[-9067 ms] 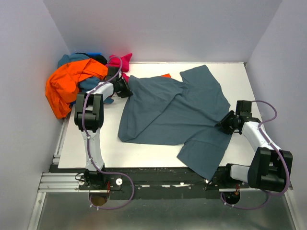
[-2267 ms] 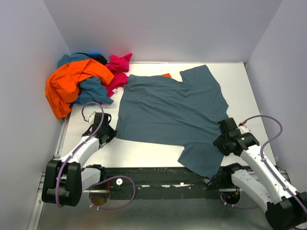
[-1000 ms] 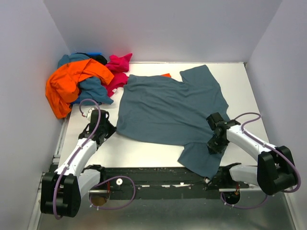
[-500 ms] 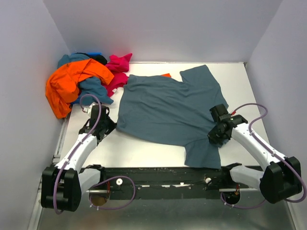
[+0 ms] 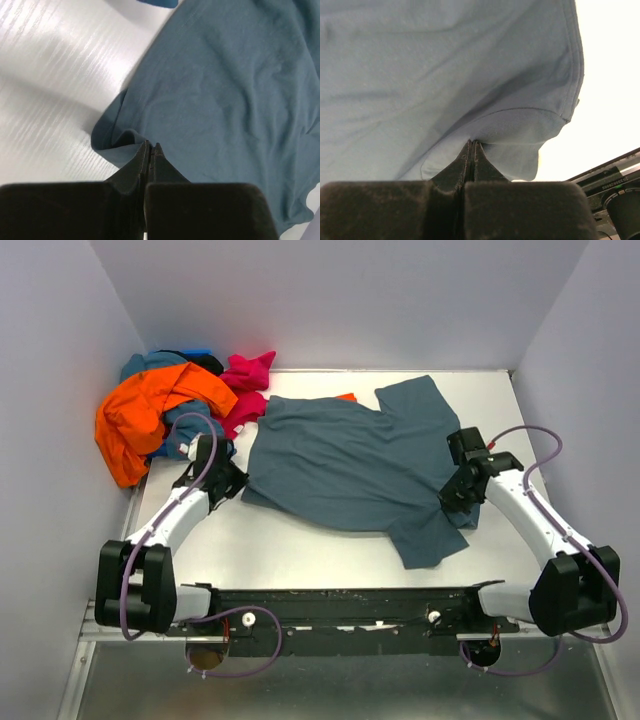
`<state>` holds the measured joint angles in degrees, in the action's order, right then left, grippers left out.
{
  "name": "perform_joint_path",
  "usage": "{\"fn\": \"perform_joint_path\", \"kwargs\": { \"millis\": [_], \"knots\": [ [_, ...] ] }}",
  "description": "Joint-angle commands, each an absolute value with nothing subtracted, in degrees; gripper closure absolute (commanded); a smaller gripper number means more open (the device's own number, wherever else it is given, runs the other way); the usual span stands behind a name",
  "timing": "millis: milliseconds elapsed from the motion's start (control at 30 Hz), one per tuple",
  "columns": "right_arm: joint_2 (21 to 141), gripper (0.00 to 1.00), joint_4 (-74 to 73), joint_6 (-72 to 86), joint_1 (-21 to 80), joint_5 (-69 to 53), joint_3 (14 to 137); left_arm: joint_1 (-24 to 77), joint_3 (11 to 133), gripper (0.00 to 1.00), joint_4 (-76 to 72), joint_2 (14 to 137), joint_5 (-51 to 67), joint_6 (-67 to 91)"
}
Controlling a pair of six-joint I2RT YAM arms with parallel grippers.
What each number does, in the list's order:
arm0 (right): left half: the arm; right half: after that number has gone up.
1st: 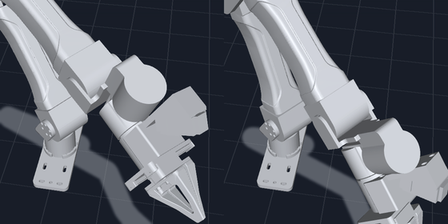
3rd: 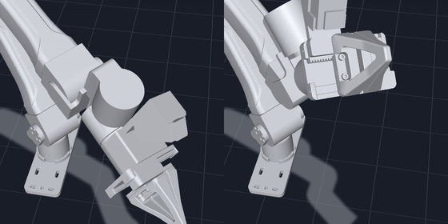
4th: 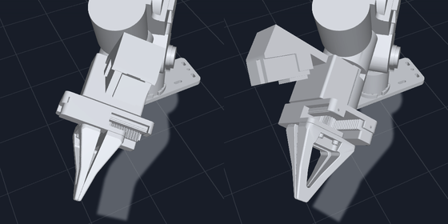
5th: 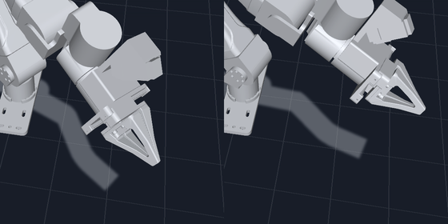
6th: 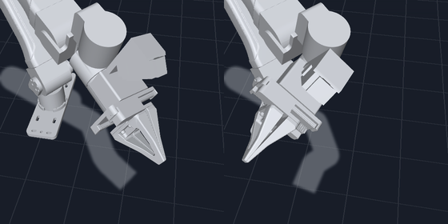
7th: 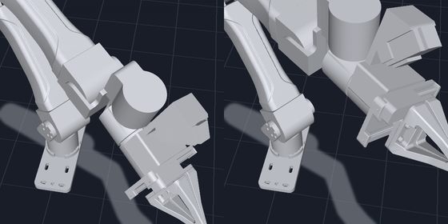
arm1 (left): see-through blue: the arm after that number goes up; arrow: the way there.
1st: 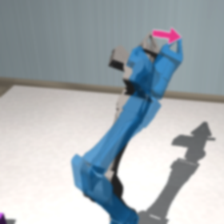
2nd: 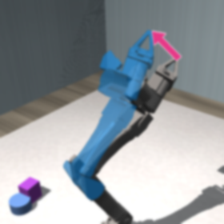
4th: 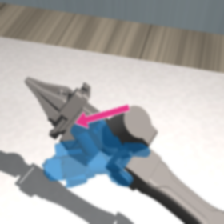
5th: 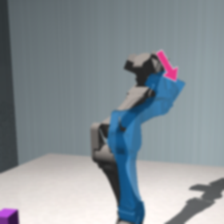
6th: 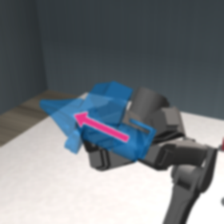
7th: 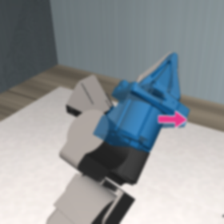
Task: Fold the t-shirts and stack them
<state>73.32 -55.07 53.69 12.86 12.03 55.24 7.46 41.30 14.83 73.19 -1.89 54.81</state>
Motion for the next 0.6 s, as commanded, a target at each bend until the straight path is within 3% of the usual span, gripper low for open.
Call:
{"fn": "perform_joint_path", "kwargs": {
  "millis": [0, 567],
  "knots": [
    [74.09, 0.99, -53.53, 49.49, 8.71, 11.52, 58.00, 7.21, 44.82, 1.00, 11.86, 76.02, -0.97, 57.92],
    [87.00, 0.99, -49.48, 42.80, 4.40, 7.56, 70.22, 6.94, 50.27, 1.00, 11.43, 80.59, -5.98, 60.82]
  ]
}}
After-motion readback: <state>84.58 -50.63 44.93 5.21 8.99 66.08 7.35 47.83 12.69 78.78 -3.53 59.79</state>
